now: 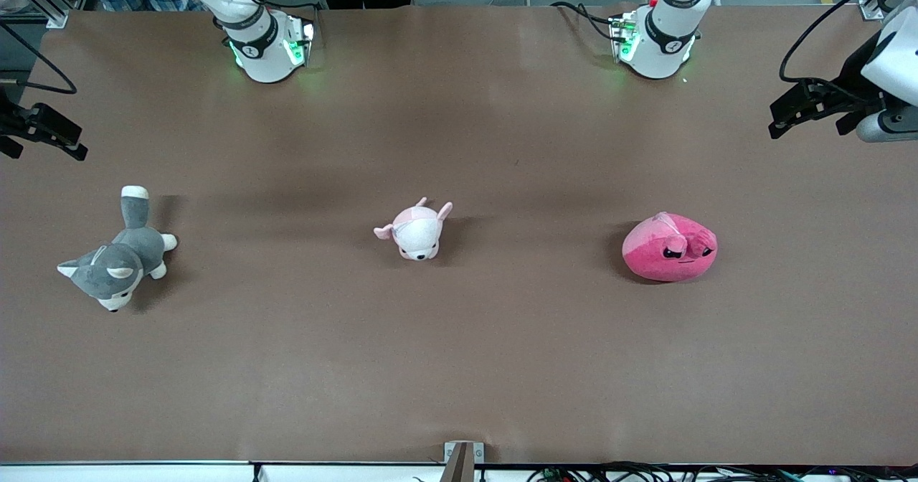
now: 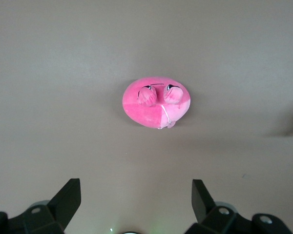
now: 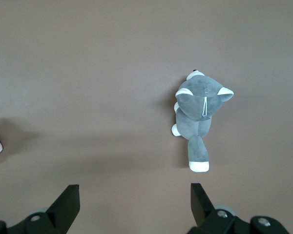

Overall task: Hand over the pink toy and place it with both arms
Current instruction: 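Reach the left gripper down to the round pink plush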

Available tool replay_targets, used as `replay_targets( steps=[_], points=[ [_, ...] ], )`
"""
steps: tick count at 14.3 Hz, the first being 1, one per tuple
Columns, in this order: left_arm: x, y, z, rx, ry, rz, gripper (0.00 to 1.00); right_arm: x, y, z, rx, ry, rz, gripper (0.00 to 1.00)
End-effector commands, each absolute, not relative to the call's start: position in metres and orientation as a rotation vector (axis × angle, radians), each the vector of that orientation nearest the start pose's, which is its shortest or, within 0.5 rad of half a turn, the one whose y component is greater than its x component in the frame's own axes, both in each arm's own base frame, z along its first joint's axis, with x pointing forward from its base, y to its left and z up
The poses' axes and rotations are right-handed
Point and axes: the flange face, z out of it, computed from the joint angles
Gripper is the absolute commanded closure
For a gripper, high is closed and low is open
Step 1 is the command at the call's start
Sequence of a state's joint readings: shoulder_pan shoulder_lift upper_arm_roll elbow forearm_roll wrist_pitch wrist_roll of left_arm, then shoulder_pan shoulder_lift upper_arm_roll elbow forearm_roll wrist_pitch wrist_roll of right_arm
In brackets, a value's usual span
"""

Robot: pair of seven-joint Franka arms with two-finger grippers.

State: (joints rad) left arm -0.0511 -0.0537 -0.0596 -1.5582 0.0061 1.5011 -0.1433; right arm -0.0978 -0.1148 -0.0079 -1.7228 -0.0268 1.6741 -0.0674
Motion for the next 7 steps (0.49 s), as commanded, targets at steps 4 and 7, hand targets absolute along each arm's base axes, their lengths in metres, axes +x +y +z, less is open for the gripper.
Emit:
replay_targets(
  steps=[4,7],
  points=[
    [0.537,-0.055,0.653,-3.129,-0.047,0.005,0.00,0.519,-0.058,0.627,-3.193,0.038,-0.115,0.00],
    [0.558,-0.053,0.631,-3.137,-0.053,0.055,0.00,0.519,-0.058,0.627,-3.193,0.039,-0.106,0.00]
  ],
)
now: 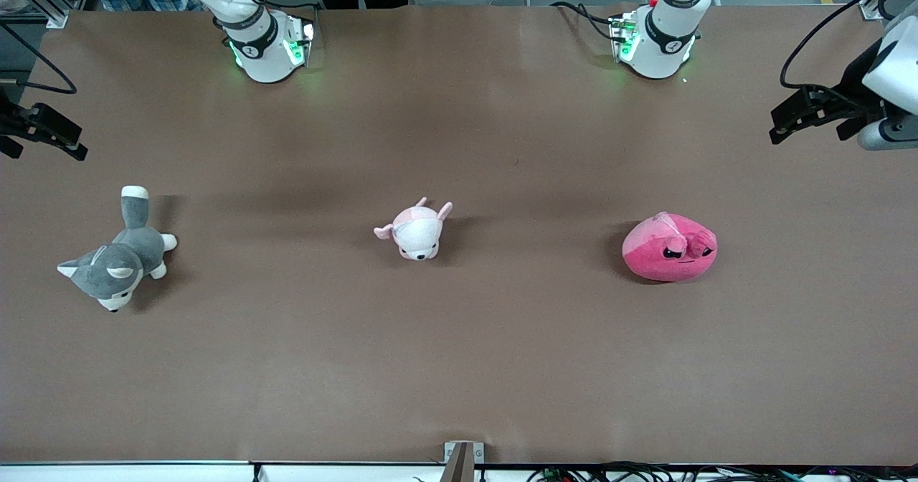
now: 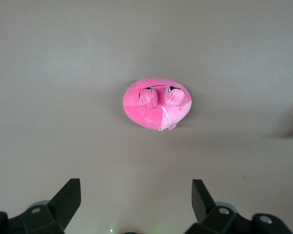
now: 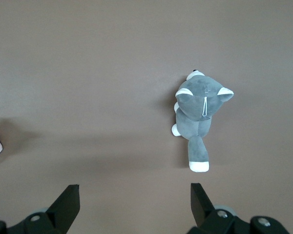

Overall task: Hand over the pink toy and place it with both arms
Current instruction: 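Reach the left gripper down to the round pink plush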

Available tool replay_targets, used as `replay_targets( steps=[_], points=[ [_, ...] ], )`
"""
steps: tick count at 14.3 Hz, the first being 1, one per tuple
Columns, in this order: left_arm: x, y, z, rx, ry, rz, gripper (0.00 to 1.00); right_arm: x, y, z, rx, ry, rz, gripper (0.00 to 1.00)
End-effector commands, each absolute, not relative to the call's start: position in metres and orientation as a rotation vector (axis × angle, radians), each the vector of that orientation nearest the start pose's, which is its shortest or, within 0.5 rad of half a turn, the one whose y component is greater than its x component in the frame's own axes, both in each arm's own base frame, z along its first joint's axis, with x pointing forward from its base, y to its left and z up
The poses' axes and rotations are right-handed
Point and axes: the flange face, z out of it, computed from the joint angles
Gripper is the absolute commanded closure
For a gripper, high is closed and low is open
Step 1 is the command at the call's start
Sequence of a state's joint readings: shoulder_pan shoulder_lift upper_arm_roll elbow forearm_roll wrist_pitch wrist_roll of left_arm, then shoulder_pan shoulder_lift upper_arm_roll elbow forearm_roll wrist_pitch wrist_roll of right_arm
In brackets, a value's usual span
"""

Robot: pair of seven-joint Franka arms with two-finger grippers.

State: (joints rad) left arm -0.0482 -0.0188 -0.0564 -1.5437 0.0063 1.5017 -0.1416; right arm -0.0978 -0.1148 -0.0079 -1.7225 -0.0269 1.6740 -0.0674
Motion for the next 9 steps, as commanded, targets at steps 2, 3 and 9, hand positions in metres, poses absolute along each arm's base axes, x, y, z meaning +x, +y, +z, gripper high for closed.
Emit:
replay_targets(
  steps=[2,3,9],
  points=[
    [0.584,-0.033,0.601,-3.177,-0.135,0.050,0.00,0.519,-0.058,0.627,-3.193,0.039,-0.106,0.00],
    [0.594,-0.025,0.584,-3.179,-0.181,0.058,0.00,0.519,-0.058,0.627,-3.193,0.041,-0.106,0.00],
    [0.608,-0.025,0.487,-3.173,-0.245,0.096,0.00,0.519,-0.058,0.626,-3.183,0.047,-0.097,0.00]
  ],
)
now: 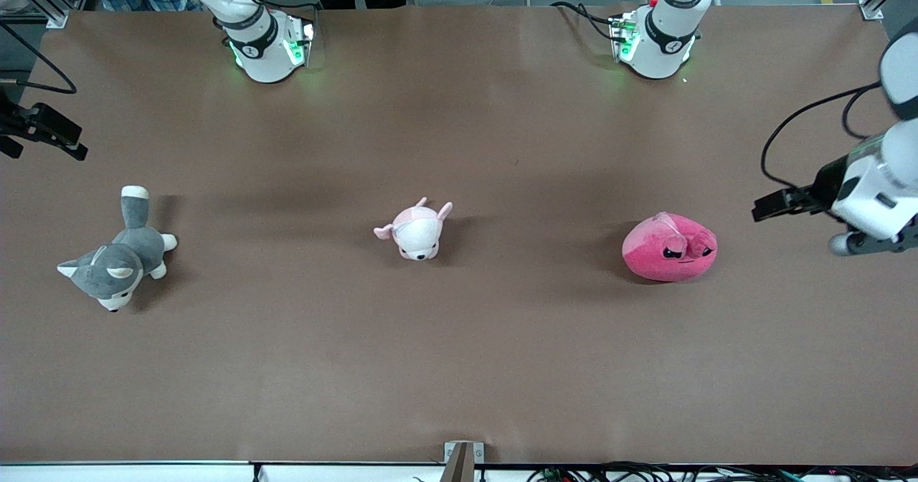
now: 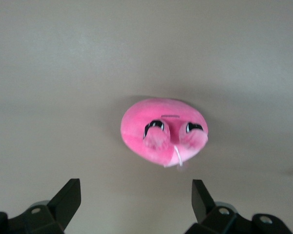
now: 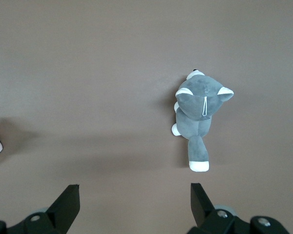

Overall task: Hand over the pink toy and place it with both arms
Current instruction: 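Reach the left gripper down to the round pink plush, then close the left gripper on the pink plush's ears and lift it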

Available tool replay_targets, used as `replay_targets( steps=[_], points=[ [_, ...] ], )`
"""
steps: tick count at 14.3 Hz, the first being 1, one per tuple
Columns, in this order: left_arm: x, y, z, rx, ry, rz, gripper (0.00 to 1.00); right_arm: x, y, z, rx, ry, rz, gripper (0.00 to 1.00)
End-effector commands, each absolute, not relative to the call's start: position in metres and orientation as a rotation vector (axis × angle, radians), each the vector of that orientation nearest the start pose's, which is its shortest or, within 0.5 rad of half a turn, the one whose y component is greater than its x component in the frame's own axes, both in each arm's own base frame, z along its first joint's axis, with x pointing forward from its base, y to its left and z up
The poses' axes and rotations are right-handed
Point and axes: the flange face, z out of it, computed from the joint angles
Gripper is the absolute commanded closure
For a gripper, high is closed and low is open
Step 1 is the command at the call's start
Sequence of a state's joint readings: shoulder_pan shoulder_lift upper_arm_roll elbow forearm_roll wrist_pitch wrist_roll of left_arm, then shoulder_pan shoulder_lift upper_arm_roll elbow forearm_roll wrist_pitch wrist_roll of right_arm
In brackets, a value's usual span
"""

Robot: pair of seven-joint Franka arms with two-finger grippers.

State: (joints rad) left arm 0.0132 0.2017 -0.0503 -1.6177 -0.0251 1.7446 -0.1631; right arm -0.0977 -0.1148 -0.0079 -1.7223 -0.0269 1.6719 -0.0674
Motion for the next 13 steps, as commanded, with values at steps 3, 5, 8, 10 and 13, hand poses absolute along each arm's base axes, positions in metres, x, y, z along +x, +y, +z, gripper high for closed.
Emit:
replay_targets(
  steps=[3,5,8,10,13],
  points=[
    [0.603,-0.029,0.450,-3.174,-0.301,0.044,0.00,0.519,-0.058,0.625,-3.182,0.047,-0.097,0.00],
    [0.600,-0.035,0.434,-3.169,-0.374,0.028,0.00,0.519,-0.058,0.625,-3.180,0.050,-0.097,0.00],
    [0.590,-0.040,0.404,-3.189,-0.468,0.017,0.01,0.519,-0.056,0.627,-3.174,0.050,-0.108,0.00],
    [0.586,-0.040,0.389,-3.197,-0.548,0.031,0.10,0.520,-0.056,0.632,-3.167,0.054,-0.125,0.00],
    [0.581,-0.040,0.376,-3.194,-0.557,0.049,0.23,0.520,-0.056,0.637,-3.167,0.054,-0.140,0.00]
  ],
)
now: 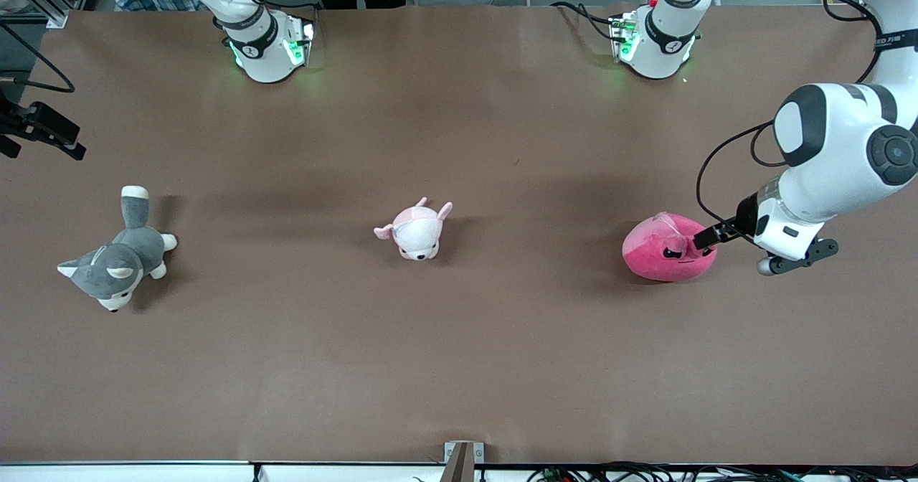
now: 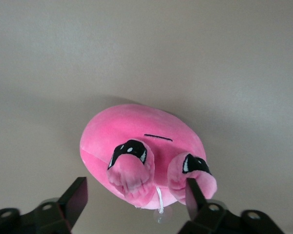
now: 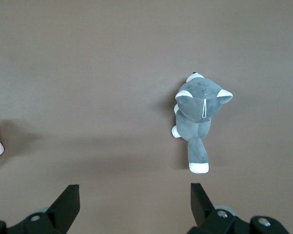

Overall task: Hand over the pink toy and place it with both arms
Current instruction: 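Close the left gripper on the pink plush's ears and lift it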

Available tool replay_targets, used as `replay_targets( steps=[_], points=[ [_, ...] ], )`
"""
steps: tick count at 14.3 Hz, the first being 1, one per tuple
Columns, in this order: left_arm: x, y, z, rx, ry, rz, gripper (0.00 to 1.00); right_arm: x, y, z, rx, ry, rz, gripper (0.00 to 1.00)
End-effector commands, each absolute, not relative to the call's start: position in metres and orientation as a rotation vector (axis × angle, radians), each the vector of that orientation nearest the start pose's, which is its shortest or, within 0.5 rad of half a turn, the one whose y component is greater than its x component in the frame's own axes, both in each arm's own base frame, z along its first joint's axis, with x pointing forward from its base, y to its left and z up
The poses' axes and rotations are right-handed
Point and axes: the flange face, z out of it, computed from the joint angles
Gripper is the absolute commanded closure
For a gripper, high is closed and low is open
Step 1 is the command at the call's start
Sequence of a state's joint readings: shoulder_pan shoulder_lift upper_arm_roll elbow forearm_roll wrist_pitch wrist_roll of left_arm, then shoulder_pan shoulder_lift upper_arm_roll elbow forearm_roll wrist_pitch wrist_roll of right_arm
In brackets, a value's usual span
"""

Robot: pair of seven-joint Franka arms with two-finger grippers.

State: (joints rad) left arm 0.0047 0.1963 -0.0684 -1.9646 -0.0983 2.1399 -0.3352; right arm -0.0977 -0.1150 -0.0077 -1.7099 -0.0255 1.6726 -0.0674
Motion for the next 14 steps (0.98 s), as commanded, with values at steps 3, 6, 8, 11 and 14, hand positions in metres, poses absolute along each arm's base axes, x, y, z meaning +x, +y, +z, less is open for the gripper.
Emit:
replay_targets(
  steps=[3,6,8,11,14],
  points=[
    [0.581,-0.040,0.370,-3.193,-0.558,0.056,0.35,0.520,-0.056,0.646,-3.167,0.054,-0.164,0.00],
    [0.583,-0.043,0.364,-3.194,-0.553,0.054,0.51,0.518,-0.058,0.640,-3.167,0.057,-0.113,0.00],
    [0.586,-0.043,0.356,-3.194,-0.553,0.047,0.54,0.517,-0.058,0.636,-3.166,0.057,-0.084,0.00],
    [0.589,-0.046,0.350,-3.199,-0.551,0.023,0.73,0.516,-0.053,0.635,-3.147,0.050,-0.069,0.00],
    [0.589,-0.048,0.354,-3.201,-0.546,0.009,0.97,0.517,-0.054,0.636,-3.140,0.041,-0.080,0.00]
  ],
)
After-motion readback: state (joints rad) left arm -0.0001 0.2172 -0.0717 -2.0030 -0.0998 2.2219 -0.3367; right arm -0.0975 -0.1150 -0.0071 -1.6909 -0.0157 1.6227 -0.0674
